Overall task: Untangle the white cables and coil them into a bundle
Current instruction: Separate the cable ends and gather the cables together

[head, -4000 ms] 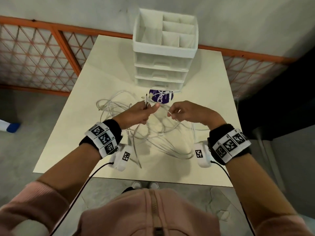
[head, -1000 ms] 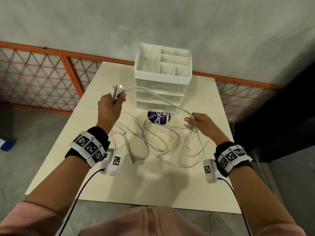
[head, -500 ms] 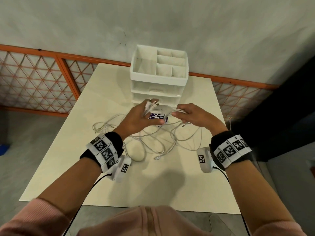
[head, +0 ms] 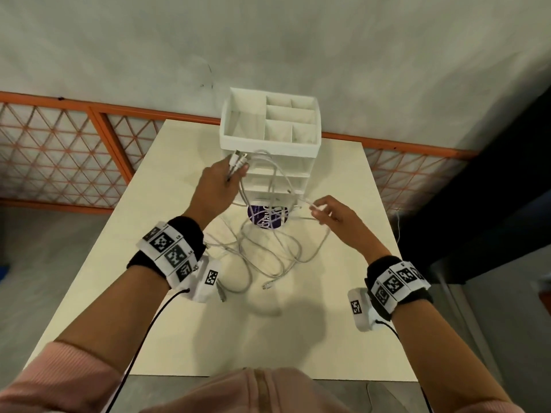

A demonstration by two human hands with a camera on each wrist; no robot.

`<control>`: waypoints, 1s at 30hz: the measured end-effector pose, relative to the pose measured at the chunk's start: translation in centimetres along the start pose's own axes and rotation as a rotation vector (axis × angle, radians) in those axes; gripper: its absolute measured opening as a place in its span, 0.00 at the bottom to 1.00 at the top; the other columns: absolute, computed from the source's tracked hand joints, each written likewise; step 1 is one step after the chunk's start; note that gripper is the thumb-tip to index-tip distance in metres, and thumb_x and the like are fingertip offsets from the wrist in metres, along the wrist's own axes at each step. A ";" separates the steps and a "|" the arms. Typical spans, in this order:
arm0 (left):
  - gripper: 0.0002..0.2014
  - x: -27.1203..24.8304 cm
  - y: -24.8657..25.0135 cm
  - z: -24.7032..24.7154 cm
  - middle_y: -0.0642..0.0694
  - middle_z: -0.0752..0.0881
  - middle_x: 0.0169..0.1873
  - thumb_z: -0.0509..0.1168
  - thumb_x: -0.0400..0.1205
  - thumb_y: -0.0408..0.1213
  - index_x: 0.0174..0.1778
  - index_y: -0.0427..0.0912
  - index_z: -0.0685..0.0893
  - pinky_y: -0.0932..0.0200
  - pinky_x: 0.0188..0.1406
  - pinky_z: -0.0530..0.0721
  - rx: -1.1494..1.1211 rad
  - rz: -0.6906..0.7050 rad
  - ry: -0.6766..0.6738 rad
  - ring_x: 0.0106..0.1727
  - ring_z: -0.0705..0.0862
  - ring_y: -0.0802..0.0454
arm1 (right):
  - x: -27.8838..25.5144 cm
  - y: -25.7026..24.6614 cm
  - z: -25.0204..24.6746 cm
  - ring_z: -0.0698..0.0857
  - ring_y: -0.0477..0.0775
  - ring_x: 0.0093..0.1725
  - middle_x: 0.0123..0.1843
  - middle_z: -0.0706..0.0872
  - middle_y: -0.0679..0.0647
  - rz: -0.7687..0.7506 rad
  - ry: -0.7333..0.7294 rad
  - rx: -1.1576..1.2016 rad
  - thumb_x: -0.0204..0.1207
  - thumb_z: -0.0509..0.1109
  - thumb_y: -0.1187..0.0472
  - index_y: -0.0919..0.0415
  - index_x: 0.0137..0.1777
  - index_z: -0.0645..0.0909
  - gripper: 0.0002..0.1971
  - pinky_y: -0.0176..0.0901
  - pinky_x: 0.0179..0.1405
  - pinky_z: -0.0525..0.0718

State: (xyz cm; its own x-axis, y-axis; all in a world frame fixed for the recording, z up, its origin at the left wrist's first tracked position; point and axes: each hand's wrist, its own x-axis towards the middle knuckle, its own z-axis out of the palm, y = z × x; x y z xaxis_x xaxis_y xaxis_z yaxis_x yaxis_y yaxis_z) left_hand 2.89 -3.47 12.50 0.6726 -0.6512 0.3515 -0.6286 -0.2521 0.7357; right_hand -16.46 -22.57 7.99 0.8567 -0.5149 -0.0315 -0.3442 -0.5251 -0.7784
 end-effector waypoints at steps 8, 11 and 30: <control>0.11 0.5 0.4 -1.1 0.40 0.87 0.39 0.58 0.85 0.39 0.50 0.34 0.80 0.57 0.36 0.69 0.066 0.036 0.044 0.44 0.84 0.34 | -0.9 4.5 1.9 0.83 0.62 0.52 0.61 0.77 0.72 0.572 -0.076 0.047 0.82 0.63 0.62 0.69 0.74 0.63 0.24 0.54 0.51 0.81; 0.13 0.3 0.9 -0.8 0.36 0.88 0.40 0.58 0.84 0.43 0.51 0.36 0.80 0.52 0.37 0.75 0.085 0.131 0.001 0.41 0.84 0.33 | -0.5 2.5 1.4 0.57 0.68 0.81 0.82 0.51 0.69 0.501 -0.100 -0.264 0.68 0.79 0.58 0.64 0.82 0.33 0.60 0.58 0.78 0.60; 0.14 0.2 1.8 -2.8 0.43 0.78 0.31 0.58 0.86 0.37 0.47 0.28 0.82 0.70 0.28 0.71 -0.029 0.026 0.323 0.25 0.72 0.53 | 1.4 1.1 2.3 0.83 0.46 0.36 0.30 0.85 0.48 0.093 -0.223 0.029 0.83 0.63 0.55 0.56 0.32 0.80 0.17 0.44 0.50 0.77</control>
State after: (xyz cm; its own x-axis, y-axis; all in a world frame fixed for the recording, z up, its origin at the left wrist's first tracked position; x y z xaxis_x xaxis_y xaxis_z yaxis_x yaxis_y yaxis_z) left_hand 2.94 -2.03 15.52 0.7489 -0.3948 0.5323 -0.6386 -0.2150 0.7389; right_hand -14.79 -22.28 5.64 0.8866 -0.3960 -0.2391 -0.4172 -0.4611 -0.7832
